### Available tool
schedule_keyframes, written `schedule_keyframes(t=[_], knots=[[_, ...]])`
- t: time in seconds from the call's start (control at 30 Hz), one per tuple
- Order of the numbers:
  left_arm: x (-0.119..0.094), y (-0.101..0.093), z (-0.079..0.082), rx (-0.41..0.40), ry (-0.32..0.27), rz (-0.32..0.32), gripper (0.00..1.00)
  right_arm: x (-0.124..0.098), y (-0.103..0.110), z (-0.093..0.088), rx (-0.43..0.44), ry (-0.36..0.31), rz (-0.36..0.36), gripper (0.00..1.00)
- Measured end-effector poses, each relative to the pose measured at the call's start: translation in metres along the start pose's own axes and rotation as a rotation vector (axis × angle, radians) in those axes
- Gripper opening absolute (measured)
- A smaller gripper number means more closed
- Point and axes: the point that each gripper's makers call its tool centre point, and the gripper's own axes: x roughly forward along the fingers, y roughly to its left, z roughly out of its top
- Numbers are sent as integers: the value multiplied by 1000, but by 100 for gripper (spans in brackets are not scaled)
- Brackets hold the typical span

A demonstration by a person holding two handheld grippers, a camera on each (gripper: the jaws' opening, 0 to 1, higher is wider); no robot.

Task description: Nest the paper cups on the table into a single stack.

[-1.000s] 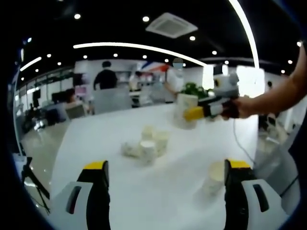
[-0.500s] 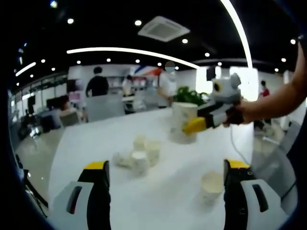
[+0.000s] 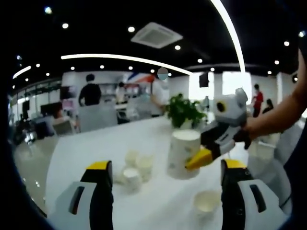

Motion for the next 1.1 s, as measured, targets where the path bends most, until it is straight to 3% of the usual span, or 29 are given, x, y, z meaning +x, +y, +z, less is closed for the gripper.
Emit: schedule_keyframes(t=[0.1, 0.2, 0.6, 1.1], knots=[[2, -4, 2, -26, -5, -22, 88, -1, 8, -2, 5, 2, 10, 36], [5, -8, 4, -25, 1, -31, 82, -1, 13, -4, 14, 4, 18, 36], [14, -25, 14, -2, -11, -91, 73, -7, 28, -3, 15, 11, 42, 36], [22, -42, 13, 18, 7, -149, 60, -9, 42, 2, -18, 14, 84, 36]])
